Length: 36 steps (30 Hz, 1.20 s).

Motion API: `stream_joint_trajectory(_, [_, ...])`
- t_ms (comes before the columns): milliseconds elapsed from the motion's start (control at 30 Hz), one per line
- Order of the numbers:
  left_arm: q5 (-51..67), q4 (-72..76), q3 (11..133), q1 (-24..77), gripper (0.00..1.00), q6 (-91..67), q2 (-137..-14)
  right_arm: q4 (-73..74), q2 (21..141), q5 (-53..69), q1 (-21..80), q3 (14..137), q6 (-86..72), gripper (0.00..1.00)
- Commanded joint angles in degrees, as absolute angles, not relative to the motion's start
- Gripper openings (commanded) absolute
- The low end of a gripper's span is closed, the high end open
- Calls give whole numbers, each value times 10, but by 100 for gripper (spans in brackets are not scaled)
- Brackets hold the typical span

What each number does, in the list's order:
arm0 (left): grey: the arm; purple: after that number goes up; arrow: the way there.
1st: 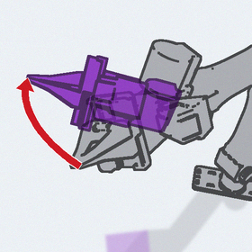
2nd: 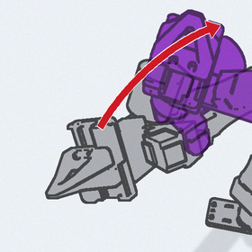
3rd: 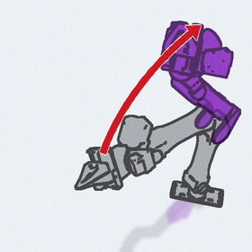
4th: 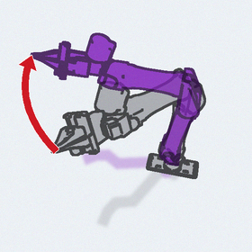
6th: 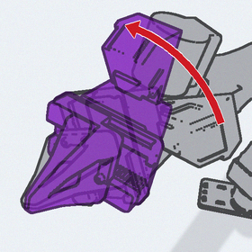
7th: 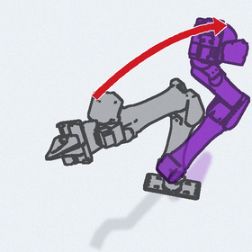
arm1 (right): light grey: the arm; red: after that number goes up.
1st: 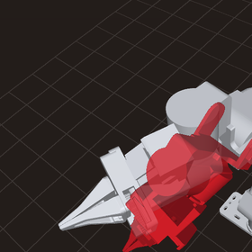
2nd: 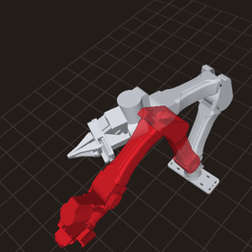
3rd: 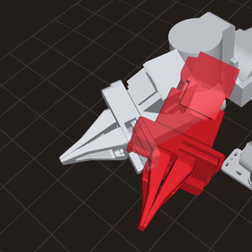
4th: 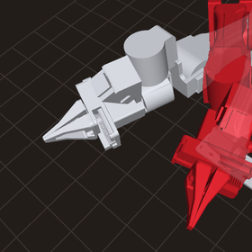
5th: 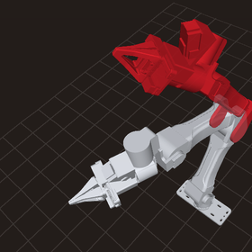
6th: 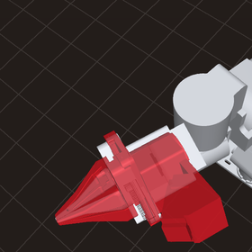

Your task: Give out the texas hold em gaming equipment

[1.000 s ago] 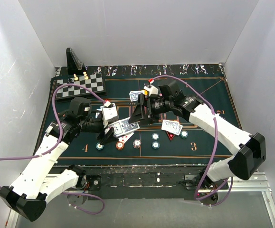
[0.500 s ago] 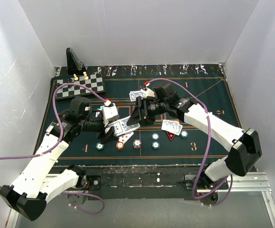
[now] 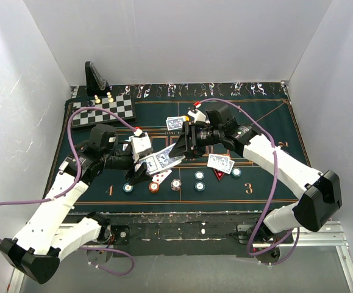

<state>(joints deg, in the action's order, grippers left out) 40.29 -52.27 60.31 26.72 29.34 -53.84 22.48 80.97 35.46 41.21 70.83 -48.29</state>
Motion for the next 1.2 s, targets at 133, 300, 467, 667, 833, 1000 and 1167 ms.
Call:
stream_joint_trajectory(133, [417, -511, 617, 264, 0, 289, -523, 222, 784, 355, 403, 706, -478, 58])
stream_joint_trajectory(300, [417, -512, 615, 265, 0, 289, -520, 230, 774, 351, 396, 706, -473, 54])
stream_joint_trajectory(467, [417, -512, 616, 265, 0, 289, -519, 242, 765, 348, 387, 712, -468, 43])
stream_joint_trajectory(667, [417, -512, 613, 265, 0, 289, -518, 249, 757, 347, 380, 716, -463, 38])
stream_joint_trajectory(833, [418, -512, 613, 265, 0, 287, -518, 261, 755, 345, 379, 726, -455, 34])
stream_joint_trajectory(1000, [418, -512, 608, 265, 0, 286, -516, 269, 746, 343, 368, 736, -446, 17])
stream_joint_trajectory(1167, [418, -513, 608, 265, 0, 286, -514, 289, 744, 343, 362, 762, -434, 6])
